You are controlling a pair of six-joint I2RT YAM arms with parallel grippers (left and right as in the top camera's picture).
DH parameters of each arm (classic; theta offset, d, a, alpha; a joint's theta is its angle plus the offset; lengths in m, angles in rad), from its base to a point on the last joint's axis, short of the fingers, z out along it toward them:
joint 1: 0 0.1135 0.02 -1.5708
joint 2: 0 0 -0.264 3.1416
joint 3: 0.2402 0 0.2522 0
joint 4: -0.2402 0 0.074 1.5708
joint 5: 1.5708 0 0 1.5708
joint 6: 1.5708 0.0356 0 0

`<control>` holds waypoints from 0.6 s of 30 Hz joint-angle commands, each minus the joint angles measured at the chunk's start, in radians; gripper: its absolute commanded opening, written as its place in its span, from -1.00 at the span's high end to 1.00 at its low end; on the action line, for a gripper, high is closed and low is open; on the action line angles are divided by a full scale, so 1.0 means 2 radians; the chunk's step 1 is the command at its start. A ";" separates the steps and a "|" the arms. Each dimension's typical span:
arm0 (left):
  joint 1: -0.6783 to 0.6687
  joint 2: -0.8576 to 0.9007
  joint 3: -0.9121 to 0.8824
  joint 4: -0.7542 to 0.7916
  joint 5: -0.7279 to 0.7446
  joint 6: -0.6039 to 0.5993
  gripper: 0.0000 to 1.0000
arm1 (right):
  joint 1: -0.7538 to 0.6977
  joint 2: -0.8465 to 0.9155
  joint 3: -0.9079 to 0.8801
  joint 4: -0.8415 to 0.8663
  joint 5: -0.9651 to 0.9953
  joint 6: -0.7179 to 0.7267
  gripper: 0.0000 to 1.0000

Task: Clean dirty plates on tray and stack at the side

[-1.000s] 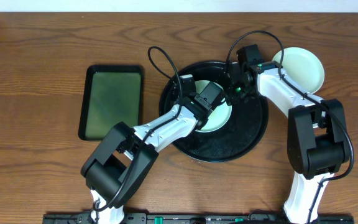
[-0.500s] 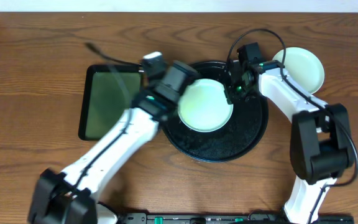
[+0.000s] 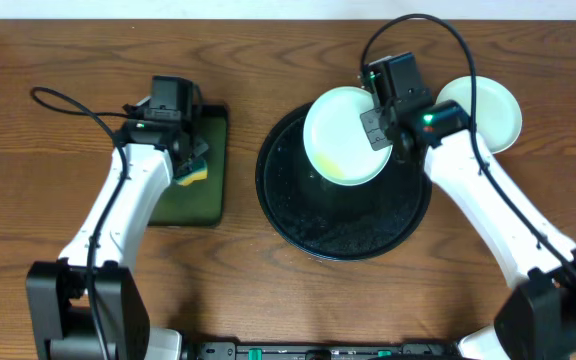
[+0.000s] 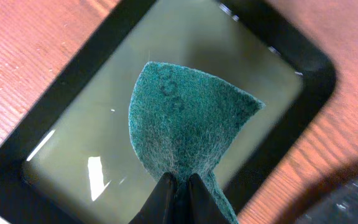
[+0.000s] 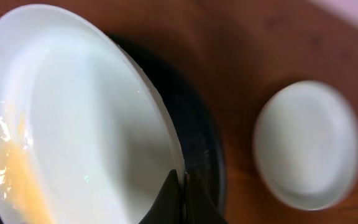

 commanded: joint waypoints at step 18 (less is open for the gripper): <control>0.030 0.070 0.002 0.031 -0.011 0.029 0.21 | 0.136 -0.048 0.011 0.064 0.358 -0.208 0.98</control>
